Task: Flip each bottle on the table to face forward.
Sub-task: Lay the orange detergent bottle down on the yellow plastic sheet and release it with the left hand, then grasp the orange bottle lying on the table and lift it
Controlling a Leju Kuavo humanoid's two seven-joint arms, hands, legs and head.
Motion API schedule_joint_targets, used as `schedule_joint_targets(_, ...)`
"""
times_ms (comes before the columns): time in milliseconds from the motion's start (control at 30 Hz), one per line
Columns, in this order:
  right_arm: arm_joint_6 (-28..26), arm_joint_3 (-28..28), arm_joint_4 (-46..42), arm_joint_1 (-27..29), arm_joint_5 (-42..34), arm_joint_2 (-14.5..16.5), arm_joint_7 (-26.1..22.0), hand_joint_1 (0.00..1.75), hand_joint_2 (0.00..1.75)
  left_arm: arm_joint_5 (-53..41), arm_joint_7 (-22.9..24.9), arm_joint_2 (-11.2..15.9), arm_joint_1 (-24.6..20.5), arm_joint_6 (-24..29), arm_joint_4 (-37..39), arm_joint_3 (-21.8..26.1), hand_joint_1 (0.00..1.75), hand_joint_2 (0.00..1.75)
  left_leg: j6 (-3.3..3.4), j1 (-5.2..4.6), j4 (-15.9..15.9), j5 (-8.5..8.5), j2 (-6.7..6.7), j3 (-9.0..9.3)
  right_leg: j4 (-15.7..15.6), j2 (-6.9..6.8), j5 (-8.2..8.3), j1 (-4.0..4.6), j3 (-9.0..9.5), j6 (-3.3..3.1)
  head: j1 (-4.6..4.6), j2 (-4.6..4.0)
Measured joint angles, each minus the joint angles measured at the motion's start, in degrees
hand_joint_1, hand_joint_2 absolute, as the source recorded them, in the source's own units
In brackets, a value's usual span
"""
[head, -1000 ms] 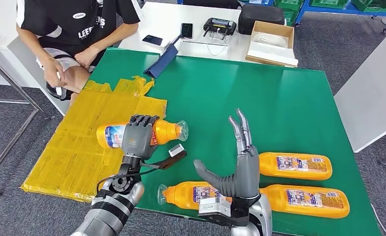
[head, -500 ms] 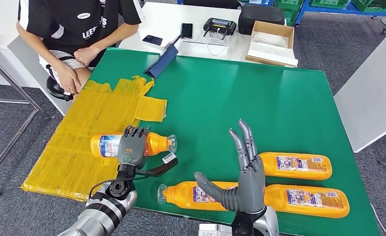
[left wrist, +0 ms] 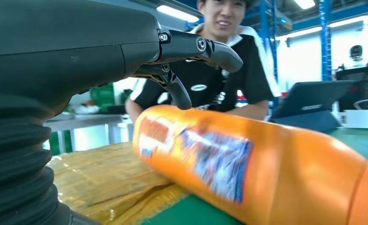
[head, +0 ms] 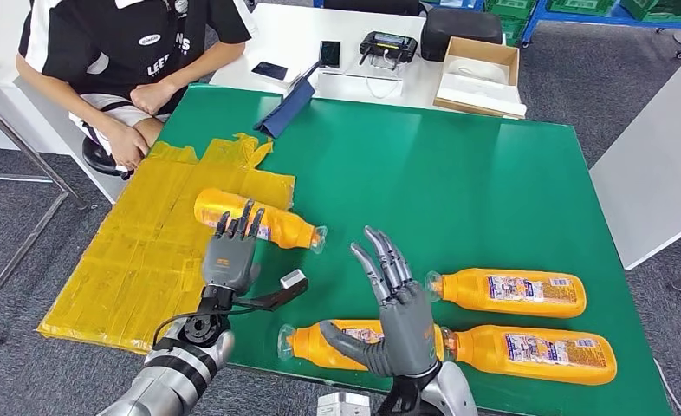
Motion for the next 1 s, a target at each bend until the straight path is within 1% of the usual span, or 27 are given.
schedule_joint_targets(67, 0.14, 0.23, 1.40, -0.17, 2.15, -0.15, 1.17, 0.00, 1.75, 0.82, -2.11, -0.55, -0.01, 0.00, 0.30, 1.41, 0.00, 1.75, 0.00, 0.00, 0.00, 0.00, 0.01, 0.00, 0.00, 0.00, 0.00, 0.00, 0.00, 0.00, 0.01, 0.00)
schedule_joint_targets(200, 0.29, 0.69, 3.77, -0.38, 4.54, -0.29, 2.27, 0.00, 1.75, 1.94, -4.54, -1.46, -0.04, 0.00, 1.14, 3.54, 0.00, 1.75, 0.00, 0.00, 0.00, 0.00, 0.00, 0.00, 0.00, 0.00, 0.00, 0.00, 0.00, 0.00, 0.01, 0.00)
schedule_joint_targets(267, 1.03, 0.90, 4.95, -0.48, 5.85, -0.35, 3.20, 0.00, 1.75, 3.98, -7.08, -1.96, -0.07, 0.00, 1.62, 4.66, 0.00, 1.75, 0.00, 0.00, 0.00, 0.00, 0.00, 0.00, 0.00, 0.00, 0.00, -0.01, 0.00, 0.00, 0.01, 0.00)
schedule_joint_targets(333, 2.22, 1.21, 6.34, -0.51, 7.50, -0.53, 4.61, 0.00, 1.75, 8.40, -12.03, -2.72, -0.11, -0.01, 2.11, 6.11, 0.00, 1.75, 0.00, -0.01, 0.00, 0.00, -0.01, 0.00, 0.00, 0.00, 0.00, -0.01, 0.00, 0.00, 0.01, 0.00)
schedule_joint_targets(433, 3.47, 1.93, 9.23, -0.50, 10.17, -1.01, 7.23, 0.00, 1.75, 20.76, -23.65, -4.57, -0.15, -1.65, 2.46, 8.94, 0.00, 1.75, 0.00, -0.01, 0.00, 0.00, -0.01, 0.00, -0.01, 0.00, 0.00, -0.01, 0.01, 0.00, 0.01, 0.00)
schedule_joint_targets(500, 3.98, 2.62, 11.67, -0.42, 12.00, -1.55, 9.93, 0.00, 1.75, 32.41, -31.42, -5.91, 0.24, -6.09, 0.82, 10.51, 0.00, 1.75, 0.00, -0.01, 0.01, 0.00, -0.02, -0.01, -0.01, 0.00, 0.01, -0.01, 0.01, 0.01, 0.01, 0.00)
schedule_joint_targets(533, 4.16, 2.98, 12.92, -0.35, 12.83, -1.88, 11.38, 0.00, 1.75, 37.75, -34.18, -6.56, 0.51, -8.74, -0.69, 11.05, 0.00, 1.75, 0.00, -0.02, 0.01, 0.00, -0.03, -0.01, -0.01, -0.01, 0.01, -0.01, 0.01, 0.01, 0.01, 0.00)
schedule_joint_targets(567, 4.23, 3.35, 14.16, -0.29, 13.59, -2.24, 12.79, 0.00, 1.75, 42.37, -35.96, -7.14, 0.81, -11.58, -2.61, 11.49, 0.00, 1.75, 0.01, -0.02, 0.01, 0.00, -0.04, -0.02, 0.00, -0.01, 0.01, -0.01, 0.02, 0.01, 0.02, 0.01)
schedule_joint_targets(600, 4.21, 3.76, 15.43, -0.22, 14.39, -2.58, 14.29, 0.00, 1.75, 46.06, -36.71, -7.64, 1.16, -14.35, -4.86, 11.86, 0.00, 1.75, 0.01, -0.02, 0.01, 0.00, -0.04, -0.02, 0.00, -0.01, 0.01, -0.01, 0.03, 0.01, 0.02, 0.01)
schedule_joint_targets(700, 3.88, 5.01, 18.91, 0.21, 17.16, -3.44, 19.53, 0.00, 1.75, 54.09, -36.39, -8.49, 2.90, -21.63, -13.35, 12.39, 0.00, 1.75, 0.00, -0.02, 0.01, -0.01, -0.02, -0.02, -0.01, 0.00, 0.01, -0.01, -0.01, 0.02, 0.00, 0.00)
schedule_joint_targets(767, 3.81, 5.51, 20.73, 0.65, 18.67, -3.97, 22.65, 0.00, 1.75, 57.72, -36.48, -8.99, 3.86, -24.40, -18.82, 12.58, 0.00, 1.75, 0.00, -0.01, 0.01, -0.01, -0.03, -0.03, 0.00, 0.00, 0.00, 0.00, -0.01, 0.01, 0.01, 0.00)
schedule_joint_targets(867, 3.86, 5.80, 22.20, 0.81, 20.48, -4.49, 25.45, 0.00, 1.75, 59.76, -36.69, -9.58, 5.23, -26.12, -25.08, 12.83, 0.00, 1.75, -0.01, -0.01, 0.00, -0.02, -0.02, -0.02, 0.00, 0.00, -0.01, 0.00, -0.01, 0.01, -0.01, 0.00)
schedule_joint_targets(1000, 3.41, 5.79, 23.07, 0.73, 23.96, -4.85, 28.50, 0.00, 1.75, 59.79, -36.72, -10.33, 6.78, -26.25, -30.86, 12.83, 0.00, 1.75, -0.01, 0.00, 0.00, -0.02, -0.01, -0.01, -0.01, 0.00, -0.01, 0.00, -0.01, 0.00, 0.00, 0.00)
